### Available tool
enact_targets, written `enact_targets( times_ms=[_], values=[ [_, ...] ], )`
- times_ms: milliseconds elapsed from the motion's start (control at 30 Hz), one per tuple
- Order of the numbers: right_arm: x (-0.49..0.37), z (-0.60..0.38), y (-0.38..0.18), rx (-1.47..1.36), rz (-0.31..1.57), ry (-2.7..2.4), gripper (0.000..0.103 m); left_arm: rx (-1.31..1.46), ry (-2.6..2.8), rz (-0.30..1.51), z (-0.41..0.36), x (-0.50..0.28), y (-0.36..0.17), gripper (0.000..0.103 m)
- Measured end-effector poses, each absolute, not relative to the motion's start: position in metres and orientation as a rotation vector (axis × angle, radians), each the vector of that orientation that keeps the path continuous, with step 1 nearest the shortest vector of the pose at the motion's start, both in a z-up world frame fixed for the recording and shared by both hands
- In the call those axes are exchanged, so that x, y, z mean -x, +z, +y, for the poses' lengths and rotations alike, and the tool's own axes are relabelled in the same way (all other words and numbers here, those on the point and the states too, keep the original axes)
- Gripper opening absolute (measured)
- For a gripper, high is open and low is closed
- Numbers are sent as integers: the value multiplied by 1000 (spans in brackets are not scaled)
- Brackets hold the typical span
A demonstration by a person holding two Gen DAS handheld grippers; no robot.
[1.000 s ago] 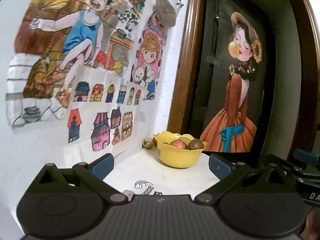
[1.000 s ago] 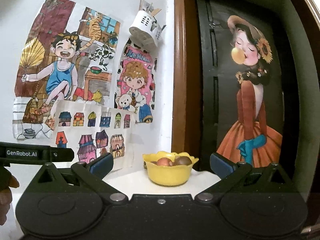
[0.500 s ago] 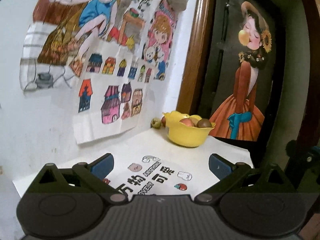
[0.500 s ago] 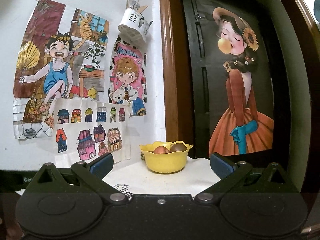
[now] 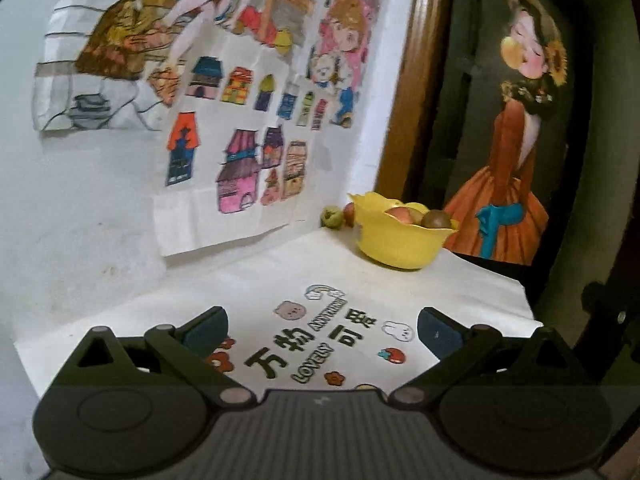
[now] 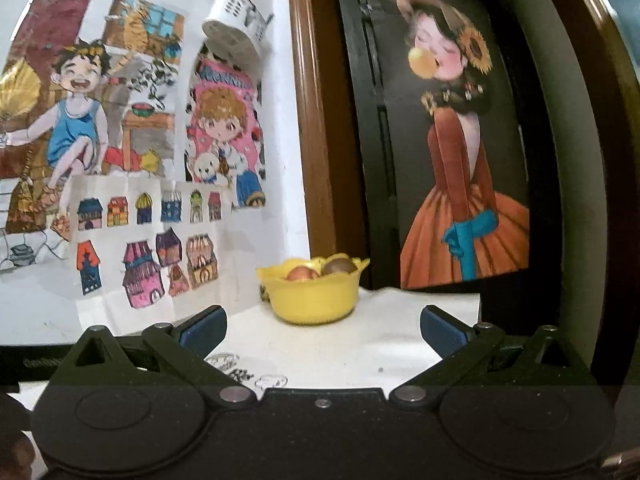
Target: Organize fruits
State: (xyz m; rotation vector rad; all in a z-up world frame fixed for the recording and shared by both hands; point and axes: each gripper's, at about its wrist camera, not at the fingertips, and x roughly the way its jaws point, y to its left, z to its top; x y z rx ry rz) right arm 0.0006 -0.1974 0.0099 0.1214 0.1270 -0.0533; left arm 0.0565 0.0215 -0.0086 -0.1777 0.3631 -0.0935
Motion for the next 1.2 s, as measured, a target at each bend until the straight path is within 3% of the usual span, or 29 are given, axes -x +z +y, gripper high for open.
enact_targets(
  times_ms=[1200],
  values=[
    [-1, -209, -28, -147, 234, -23, 102, 165, -89, 375, 5, -59, -41, 103]
  ],
)
